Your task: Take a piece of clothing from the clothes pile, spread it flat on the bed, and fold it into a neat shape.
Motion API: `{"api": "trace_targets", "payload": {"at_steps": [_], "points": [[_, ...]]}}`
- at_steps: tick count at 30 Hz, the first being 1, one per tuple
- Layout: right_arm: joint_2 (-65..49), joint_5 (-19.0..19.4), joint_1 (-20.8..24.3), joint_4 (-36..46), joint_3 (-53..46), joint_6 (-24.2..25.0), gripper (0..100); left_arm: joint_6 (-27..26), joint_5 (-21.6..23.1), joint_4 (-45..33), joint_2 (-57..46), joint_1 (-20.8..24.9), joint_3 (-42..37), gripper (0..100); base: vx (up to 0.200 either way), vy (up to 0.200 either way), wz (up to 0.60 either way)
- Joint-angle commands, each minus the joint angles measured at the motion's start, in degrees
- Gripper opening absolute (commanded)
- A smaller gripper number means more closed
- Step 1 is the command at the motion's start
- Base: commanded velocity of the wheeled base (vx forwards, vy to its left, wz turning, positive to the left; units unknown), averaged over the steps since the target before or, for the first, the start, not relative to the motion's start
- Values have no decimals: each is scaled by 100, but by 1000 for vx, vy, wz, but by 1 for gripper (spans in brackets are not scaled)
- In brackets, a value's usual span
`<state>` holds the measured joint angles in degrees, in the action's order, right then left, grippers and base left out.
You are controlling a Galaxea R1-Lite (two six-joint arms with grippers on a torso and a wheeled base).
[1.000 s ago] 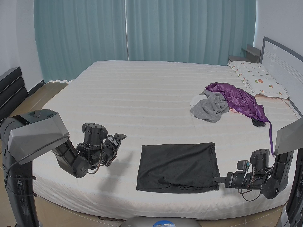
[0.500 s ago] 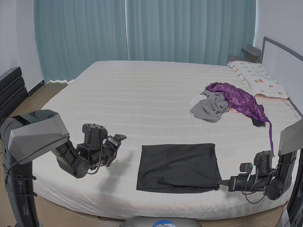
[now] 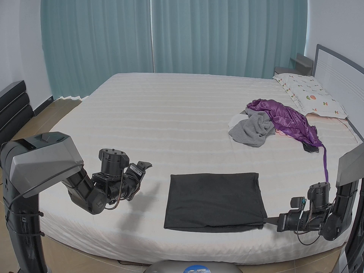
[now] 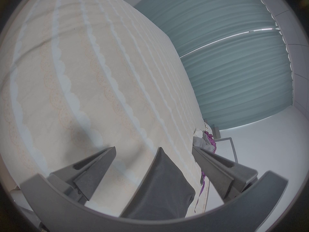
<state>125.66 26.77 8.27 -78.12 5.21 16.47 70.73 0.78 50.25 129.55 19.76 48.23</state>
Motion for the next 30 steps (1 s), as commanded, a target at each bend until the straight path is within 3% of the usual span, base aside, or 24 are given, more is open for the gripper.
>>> {"api": "trace_targets", "payload": {"at_steps": [1, 2, 3, 13, 16, 17, 20, 24, 30], "points": [[37, 4, -27, -2, -11, -12, 0, 2, 1, 2, 9, -7, 3, 100, 0, 0, 0], [64, 4, -79, -2, -2, -30, 0, 2, 1, 2, 9, 1, 3, 100, 0, 0, 0], [90, 4, -88, -2, 7, -56, 100, 2, 1, 2, 9, -7, 3, 100, 0, 0, 0], [-59, 4, -238, -46, 446, 41, 100, 2, 1, 2, 9, 1, 3, 100, 0, 0, 0], [-24, -40, -220, -19, 868, 498, 100, 2, 1, 2, 9, 1, 3, 100, 0, 0, 0], [46, -181, -185, 16, 1255, 902, 100, 2, 1, 2, 9, -7, 3, 100, 0, 0, 0], [424, -453, -159, 77, 1940, 1508, 100, 2, 1, 2, 9, -7, 3, 100, 0, 0, 0], [978, -840, -106, 192, 2749, 1825, 100, 2, -8, 2, 9, 1, 3, 100, 0, 0, 0], [1523, -1077, 44, 446, 3637, 2273, 100, 2, -8, 2, 18, 1, 3, 100, 0, 0, 0]]}}
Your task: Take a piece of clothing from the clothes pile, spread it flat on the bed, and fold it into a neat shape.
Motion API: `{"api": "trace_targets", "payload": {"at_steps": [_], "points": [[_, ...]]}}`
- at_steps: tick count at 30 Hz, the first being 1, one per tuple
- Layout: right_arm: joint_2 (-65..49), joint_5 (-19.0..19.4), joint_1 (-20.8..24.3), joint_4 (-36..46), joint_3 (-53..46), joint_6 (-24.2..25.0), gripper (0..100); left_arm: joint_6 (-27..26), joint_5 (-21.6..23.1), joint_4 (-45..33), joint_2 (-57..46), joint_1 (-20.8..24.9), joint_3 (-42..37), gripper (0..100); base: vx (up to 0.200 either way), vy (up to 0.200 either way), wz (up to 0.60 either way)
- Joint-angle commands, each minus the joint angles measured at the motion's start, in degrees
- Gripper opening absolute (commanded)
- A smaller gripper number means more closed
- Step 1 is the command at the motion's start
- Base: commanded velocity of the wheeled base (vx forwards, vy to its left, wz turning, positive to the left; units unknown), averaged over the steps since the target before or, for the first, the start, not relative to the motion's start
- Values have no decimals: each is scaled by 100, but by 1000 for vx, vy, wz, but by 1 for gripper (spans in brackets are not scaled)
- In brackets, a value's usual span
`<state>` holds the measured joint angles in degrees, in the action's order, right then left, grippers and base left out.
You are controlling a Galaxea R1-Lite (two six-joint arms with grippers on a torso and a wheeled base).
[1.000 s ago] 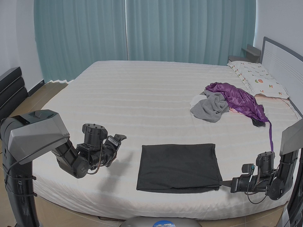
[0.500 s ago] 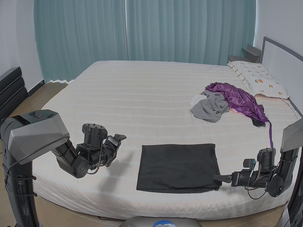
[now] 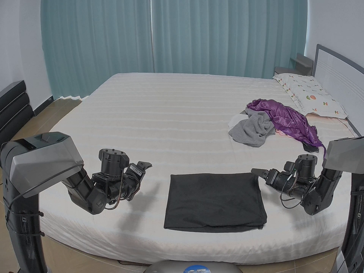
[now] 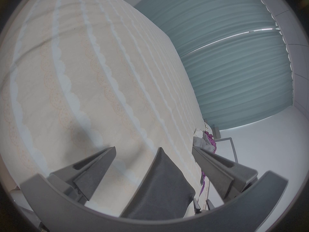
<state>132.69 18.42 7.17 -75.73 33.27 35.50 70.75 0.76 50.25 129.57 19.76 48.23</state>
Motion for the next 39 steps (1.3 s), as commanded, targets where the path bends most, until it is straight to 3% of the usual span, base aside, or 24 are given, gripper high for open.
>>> {"api": "trace_targets", "payload": {"at_steps": [1, 5, 6, 11, 35, 36, 39], "points": [[828, -251, 153, 208, 848, 379, 100, 0, -5, 2, 15, 1, 3, 100, 0, 0, 0], [986, -427, 162, 252, 1191, 546, 100, 0, -5, 2, 15, 1, 3, 100, 0, 0, 0], [1048, -445, 153, 278, 1296, 590, 0, 0, -5, 2, 6, 1, -6, 100, 0, 0, 0], [1145, -726, 127, 331, 1534, 713, 0, 0, -32, 2, 15, 10, -6, 100, 0, 0, 0], [1180, -743, -75, 357, 1692, 897, 0, -9, -49, 11, 15, 19, 3, 100, 0, 0, 0], [1180, -743, -84, 357, 1692, 897, 100, -9, -49, 11, 24, 19, 3, 100, 0, 0, 0], [1136, -708, -84, 366, 1639, 906, 100, -18, -40, 11, 24, 19, 3, 100, 0, 0, 0]]}}
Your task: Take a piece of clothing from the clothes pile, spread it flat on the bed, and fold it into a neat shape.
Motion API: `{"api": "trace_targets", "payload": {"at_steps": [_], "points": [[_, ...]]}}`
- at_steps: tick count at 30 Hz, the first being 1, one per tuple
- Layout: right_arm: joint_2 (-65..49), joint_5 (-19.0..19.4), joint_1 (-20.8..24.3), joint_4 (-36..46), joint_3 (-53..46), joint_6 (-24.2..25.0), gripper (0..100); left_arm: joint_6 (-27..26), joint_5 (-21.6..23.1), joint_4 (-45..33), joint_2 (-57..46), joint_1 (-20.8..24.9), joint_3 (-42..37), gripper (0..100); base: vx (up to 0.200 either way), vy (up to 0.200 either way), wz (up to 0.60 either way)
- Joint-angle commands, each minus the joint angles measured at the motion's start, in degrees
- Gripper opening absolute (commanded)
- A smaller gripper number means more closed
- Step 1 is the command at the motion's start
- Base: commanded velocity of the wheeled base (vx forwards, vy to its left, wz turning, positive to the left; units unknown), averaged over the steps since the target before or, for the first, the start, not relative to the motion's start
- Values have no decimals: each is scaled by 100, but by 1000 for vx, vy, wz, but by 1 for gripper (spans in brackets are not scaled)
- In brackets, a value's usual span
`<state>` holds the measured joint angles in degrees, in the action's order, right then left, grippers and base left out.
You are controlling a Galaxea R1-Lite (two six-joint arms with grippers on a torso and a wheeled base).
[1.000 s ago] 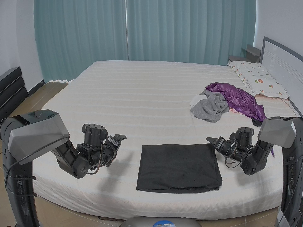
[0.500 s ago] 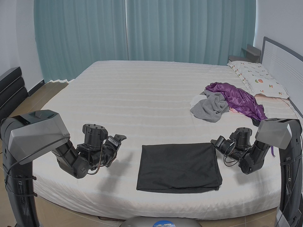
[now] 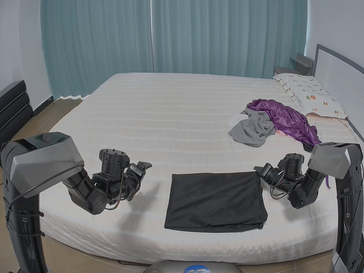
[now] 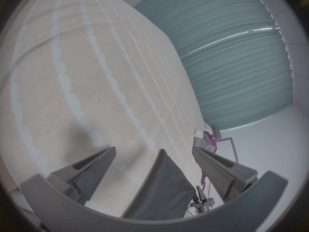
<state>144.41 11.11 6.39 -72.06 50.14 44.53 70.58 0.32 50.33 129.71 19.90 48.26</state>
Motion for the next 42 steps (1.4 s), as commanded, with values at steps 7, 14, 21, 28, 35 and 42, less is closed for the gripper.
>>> {"api": "trace_targets", "payload": {"at_steps": [7, 14, 21, 28, 35, 42], "points": [[-132, 32, -103, -80, -154, 231, 100, -36, 3, -6, 11, 6, -1, 100, 0, 0, 0], [-475, 41, -243, -19, -373, 847, 100, -36, 65, -33, -33, -3, 25, 100, 0, 0, 0], [-537, 58, -349, -98, -663, 987, 100, -45, 56, -76, -77, 58, 17, 100, 0, -200, 0], [-633, 76, -252, -107, -927, 1181, 100, -774, 47, -24, 142, 155, 210, 100, 0, -143, 0], [-669, 58, 82, -159, -1094, 1181, 100, -1671, -14, -208, 767, 225, 1168, 100, 0, 0, 0], [-642, 14, 258, -309, -1270, 1163, 100, -1697, -32, -1263, 1267, 340, 2267, 100, 0, 0, 0]]}}
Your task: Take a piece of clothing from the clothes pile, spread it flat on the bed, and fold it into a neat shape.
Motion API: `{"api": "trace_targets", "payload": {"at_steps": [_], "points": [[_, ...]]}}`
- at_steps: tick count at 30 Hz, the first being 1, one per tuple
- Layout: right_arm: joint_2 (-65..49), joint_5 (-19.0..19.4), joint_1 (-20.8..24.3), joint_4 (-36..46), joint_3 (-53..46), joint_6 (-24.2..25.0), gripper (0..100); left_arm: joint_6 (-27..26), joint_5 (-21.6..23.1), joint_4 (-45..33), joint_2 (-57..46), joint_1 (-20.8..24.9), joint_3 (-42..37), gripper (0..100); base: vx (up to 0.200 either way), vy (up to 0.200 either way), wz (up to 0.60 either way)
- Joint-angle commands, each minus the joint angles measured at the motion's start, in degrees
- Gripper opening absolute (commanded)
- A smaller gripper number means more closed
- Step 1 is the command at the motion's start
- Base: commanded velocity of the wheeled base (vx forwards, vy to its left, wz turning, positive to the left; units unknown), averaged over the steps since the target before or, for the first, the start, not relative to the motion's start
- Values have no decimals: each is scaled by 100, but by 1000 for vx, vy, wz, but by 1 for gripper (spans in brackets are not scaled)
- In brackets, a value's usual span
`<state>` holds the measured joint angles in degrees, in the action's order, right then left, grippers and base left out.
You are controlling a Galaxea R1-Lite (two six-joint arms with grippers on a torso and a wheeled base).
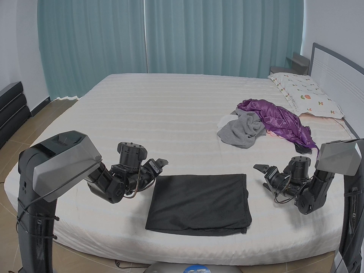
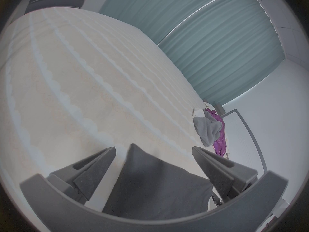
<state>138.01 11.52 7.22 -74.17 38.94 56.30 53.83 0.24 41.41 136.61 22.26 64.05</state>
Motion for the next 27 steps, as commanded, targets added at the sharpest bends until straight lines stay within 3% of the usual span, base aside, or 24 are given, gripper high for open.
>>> {"api": "trace_targets", "payload": {"at_steps": [1, 9, 10, 16, 20, 21, 27], "points": [[-2, -27, 210, -107, -158, -22, 100, -22, -68, -415, 665, 103, 864, 100, 0, 0, 0], [33, -62, 474, -54, 26, -101, 100, -75, -227, -511, 788, 112, 1013, 100, 0, 0, 0], [59, -62, 553, -28, 88, -119, 100, -110, -244, -511, 788, 112, 1013, 0, 0, 0, 0], [323, -317, 790, -19, 299, -251, 100, -110, -446, -476, 806, 112, 1013, 0, 0, 0, 0], [666, -546, 869, -10, 703, -339, 100, -84, -842, -432, 859, 121, 1101, 0, 0, 0, 0], [675, -546, 869, -10, 712, -339, 0, -84, -842, -432, 859, 112, 1101, 0, 0, 0, 0], [789, -730, 878, -28, 967, -321, 0, -84, -877, -441, 859, 121, 1101, 0, 0, 0, 0]]}}
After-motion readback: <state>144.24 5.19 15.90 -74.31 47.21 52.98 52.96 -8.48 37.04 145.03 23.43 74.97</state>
